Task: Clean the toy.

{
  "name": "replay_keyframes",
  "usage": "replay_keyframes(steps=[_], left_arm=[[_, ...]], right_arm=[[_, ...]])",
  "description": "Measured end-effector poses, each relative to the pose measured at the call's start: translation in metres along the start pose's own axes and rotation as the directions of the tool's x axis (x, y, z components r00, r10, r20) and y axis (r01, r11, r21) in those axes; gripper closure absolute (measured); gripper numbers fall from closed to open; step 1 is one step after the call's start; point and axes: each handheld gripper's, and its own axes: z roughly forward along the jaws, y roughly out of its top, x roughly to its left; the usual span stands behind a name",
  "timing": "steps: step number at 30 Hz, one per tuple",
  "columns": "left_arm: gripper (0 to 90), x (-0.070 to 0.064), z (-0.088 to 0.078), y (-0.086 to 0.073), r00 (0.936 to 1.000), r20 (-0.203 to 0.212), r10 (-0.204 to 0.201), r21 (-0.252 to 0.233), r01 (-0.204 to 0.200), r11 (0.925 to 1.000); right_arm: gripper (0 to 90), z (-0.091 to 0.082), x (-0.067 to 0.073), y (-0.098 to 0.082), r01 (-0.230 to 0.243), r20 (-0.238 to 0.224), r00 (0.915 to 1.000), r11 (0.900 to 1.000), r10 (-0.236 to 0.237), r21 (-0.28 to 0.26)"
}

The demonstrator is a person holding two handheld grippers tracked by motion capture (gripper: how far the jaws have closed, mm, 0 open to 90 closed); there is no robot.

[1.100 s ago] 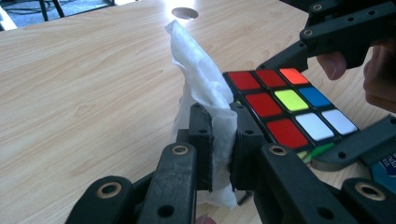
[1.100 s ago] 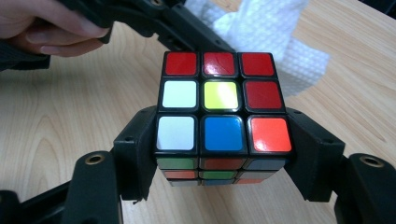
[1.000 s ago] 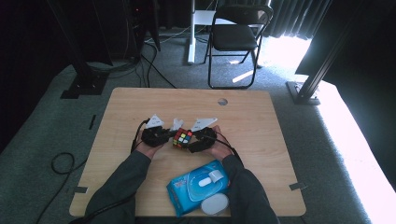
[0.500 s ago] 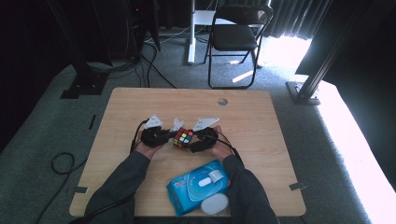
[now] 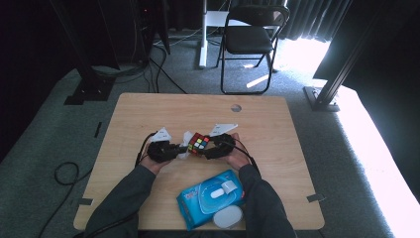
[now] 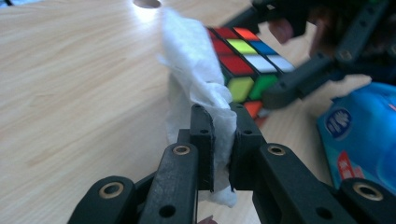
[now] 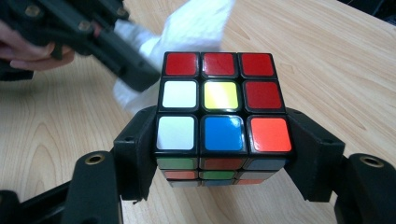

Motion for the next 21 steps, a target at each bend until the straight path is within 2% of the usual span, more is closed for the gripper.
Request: replay_keyframes(steps=[6, 13, 21], left_arm=[[82.6, -0.001, -0.001, 0.0, 1.0, 0.004, -0.006, -0.014, 0.006, 0.9999], [82.6, -0.002, -0.009, 0.009, 0.9996, 0.025, -0.01, -0.066, 0.012, 0.9977], [82.6, 0.0, -0.009, 0.018, 0.9996, 0.027, -0.007, -0.083, 0.009, 0.9965]], right_arm=[[34.3, 0.0, 0.0, 0.0, 0.001, -0.004, 1.0, 1.0, -0.001, -0.002], [34.3, 0.0, 0.002, 0.0, 0.009, -0.013, 0.9999, 1.0, -0.009, 0.005], [34.3, 0.002, 0.004, -0.001, 0.016, -0.024, 0.9996, 1.0, -0.016, 0.007]])
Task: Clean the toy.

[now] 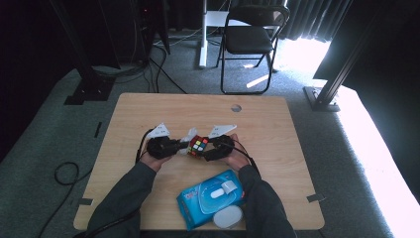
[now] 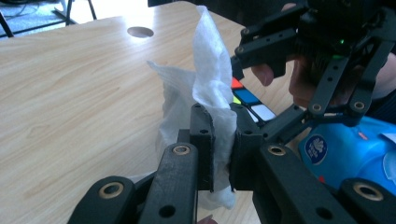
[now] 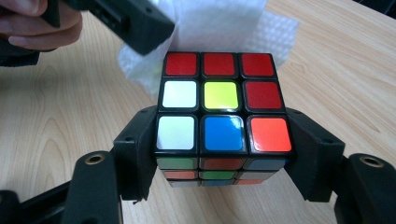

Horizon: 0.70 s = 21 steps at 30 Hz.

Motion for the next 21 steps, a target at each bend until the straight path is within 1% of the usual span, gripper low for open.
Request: replay_keyframes(steps=[3, 6, 9, 12, 16, 17, 21], left_arm=[[82.6, 0.003, 0.0, 0.002, 0.9998, -0.004, -0.02, -0.022, 0.02, 0.9995], [82.7, 0.005, 0.002, 0.002, 0.9991, -0.026, -0.032, -0.018, 0.032, 0.9993], [82.7, 0.007, 0.004, 0.001, 0.9986, -0.032, -0.043, -0.017, 0.043, 0.9989], [82.7, 0.009, 0.004, 0.001, 0.9974, -0.041, -0.059, -0.024, 0.059, 0.998], [82.6, 0.011, 0.006, -0.002, 0.9958, -0.057, -0.072, -0.009, 0.071, 0.9974], [82.6, 0.012, 0.007, -0.003, 0.9959, -0.058, -0.07, -0.005, 0.07, 0.9975], [82.7, 0.014, 0.008, -0.008, 0.995, -0.048, -0.087, 0.002, 0.087, 0.9962]], right_arm=[[34.3, 0.0, 0.002, -0.001, 0.009, -0.012, 0.9999, 1.0, -0.009, 0.011], [34.3, 0.0, 0.005, 0.0, 0.024, -0.029, 0.9993, 1.0, -0.024, 0.009], [34.3, 0.002, 0.009, 0.002, 0.038, -0.05, 0.998, 0.999, -0.038, 0.008], [34.3, 0.003, 0.012, 0.004, 0.052, -0.06, 0.9968, 0.999, -0.051, 0.011], [34.2, 0.002, 0.013, 0.005, 0.05, -0.088, 0.9948, 0.999, -0.05, -0.007], [34.2, 0.001, 0.013, 0.006, 0.05, -0.092, 0.9945, 0.999, -0.051, -0.013], [34.2, -0.003, 0.012, 0.008, 0.042, -0.099, 0.9941, 0.998, -0.046, -0.036]])
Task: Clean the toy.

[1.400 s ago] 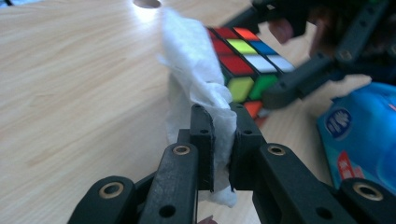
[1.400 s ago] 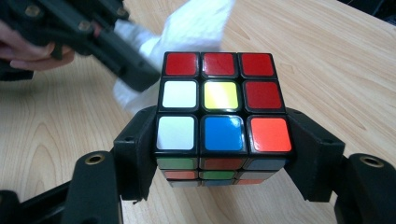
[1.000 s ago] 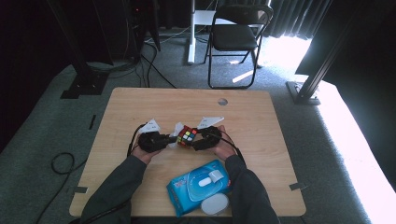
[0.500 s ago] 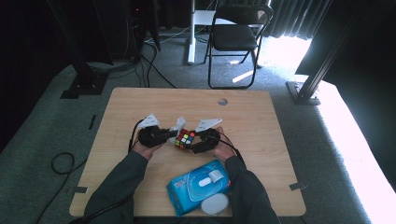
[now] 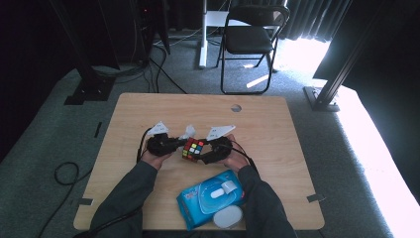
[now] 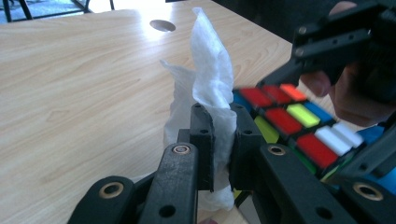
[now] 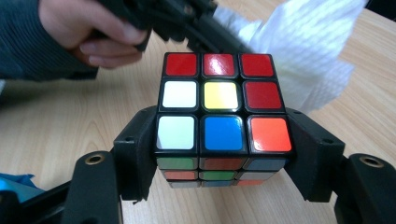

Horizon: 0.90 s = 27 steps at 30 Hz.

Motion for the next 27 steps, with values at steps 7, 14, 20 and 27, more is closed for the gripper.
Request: replay_keyframes(steps=[7, 14, 20, 27], left_arm=[[82.7, 0.002, 0.0, -0.007, 0.9993, 0.037, -0.01, 0.026, 0.01, 0.9996], [82.7, -0.005, -0.005, -0.009, 0.9987, 0.051, 0.004, 0.021, -0.005, 0.9998], [82.4, -0.014, -0.007, -0.008, 0.9968, 0.056, 0.056, 0.042, -0.059, 0.9974], [82.4, -0.025, -0.001, -0.007, 0.9912, 0.097, 0.09, 0.062, -0.096, 0.9934]], right_arm=[[34.2, -0.01, -0.008, 0.0, -0.049, 0.004, 0.9988, 0.998, 0.049, -0.048], [34.3, -0.011, -0.014, -0.003, -0.1, 0.065, 0.9926, 0.994, 0.103, -0.047], [34.3, -0.008, -0.016, -0.004, -0.119, 0.097, 0.9877, 0.992, 0.122, -0.042], [34.3, -0.004, -0.015, -0.004, -0.12, 0.131, 0.9837, 0.992, 0.123, -0.03]])
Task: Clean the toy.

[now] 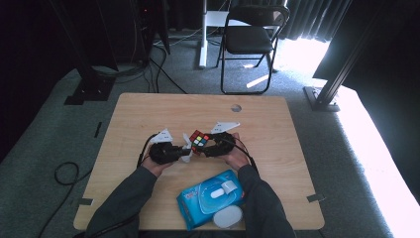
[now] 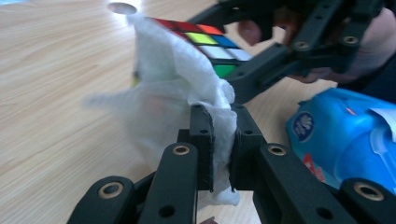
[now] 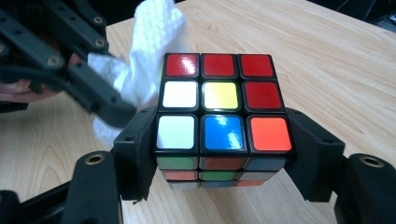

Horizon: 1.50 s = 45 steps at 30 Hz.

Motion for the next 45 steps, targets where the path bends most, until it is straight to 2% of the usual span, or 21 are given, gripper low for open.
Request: replay_keyframes(steps=[2, 4, 8, 11, 16, 21, 25, 31, 36, 39, 42, 45], left_arm=[[82.3, -0.003, 0.003, 0.001, 0.9998, 0.012, 0.014, 0.007, -0.014, 0.9999], [82.1, -0.004, 0.004, 0.002, 0.9997, 0.006, 0.024, 0.017, -0.024, 0.9996], [82.1, -0.002, -0.001, 0.006, 0.9997, 0.013, 0.021, -0.006, -0.021, 0.9998], [82.0, -0.001, -0.005, 0.008, 0.9998, 0.0, 0.02, -0.026, -0.02, 0.9995], [82.0, 0.002, -0.007, 0.005, 0.9997, -0.02, 0.011, -0.024, -0.012, 0.9997], [82.0, 0.002, 0.0, -0.001, 0.9993, -0.034, 0.015, 0.017, -0.014, 0.9997], [82.0, -0.001, 0.012, -0.006, 0.9995, -0.024, 0.022, 0.057, -0.021, 0.9982], [82.0, -0.013, 0.025, -0.004, 0.9983, 0.003, 0.057, 0.089, -0.057, 0.9944], [81.6, -0.023, 0.035, 0.0, 0.9945, 0.031, 0.1, 0.107, -0.103, 0.9889], [81.0, -0.022, 0.035, -0.003, 0.9942, 0.009, 0.107, 0.121, -0.107, 0.9868], [80.8, -0.012, 0.033, -0.012, 0.9958, -0.034, 0.084, 0.151, -0.078, 0.9854], [80.0, -0.004, 0.031, -0.019, 0.9938, -0.083, 0.073, 0.186, -0.057, 0.9808]], right_arm=[[34.3, 0.002, 0.002, 0.0, 0.004, -0.008, 1.0, 1.0, -0.004, 0.004], [34.3, 0.004, 0.003, 0.0, 0.011, -0.011, 0.9999, 1.0, -0.011, 0.012], [34.3, 0.003, 0.003, -0.002, 0.01, -0.025, 0.9996, 1.0, -0.01, 0.013], [34.2, 0.004, 0.004, -0.003, 0.02, -0.031, 0.9993, 1.0, -0.019, 0.023], [34.2, 0.005, 0.004, -0.004, 0.015, -0.028, 0.9995, 1.0, -0.014, 0.023], [34.2, 0.005, 0.002, -0.004, -0.001, -0.02, 0.9998, 1.0, 0.001, 0.017], [34.2, 0.003, 0.001, -0.001, -0.019, -0.013, 0.9997, 1.0, 0.019, -0.006], [34.3, 0.005, 0.001, 0.003, -0.039, -0.005, 0.9992, 0.999, 0.039, -0.02], [34.2, 0.006, 0.002, 0.005, -0.045, -0.003, 0.999, 0.999, 0.045, -0.027], [34.2, 0.006, 0.002, 0.005, -0.038, 0.005, 0.9992, 0.999, 0.039, -0.023], [34.2, 0.005, 0.001, 0.005, -0.044, 0.013, 0.9989, 0.999, 0.044, -0.022], [34.2, 0.003, -0.001, 0.003, -0.047, 0.02, 0.9987, 0.999, 0.047, -0.019]])
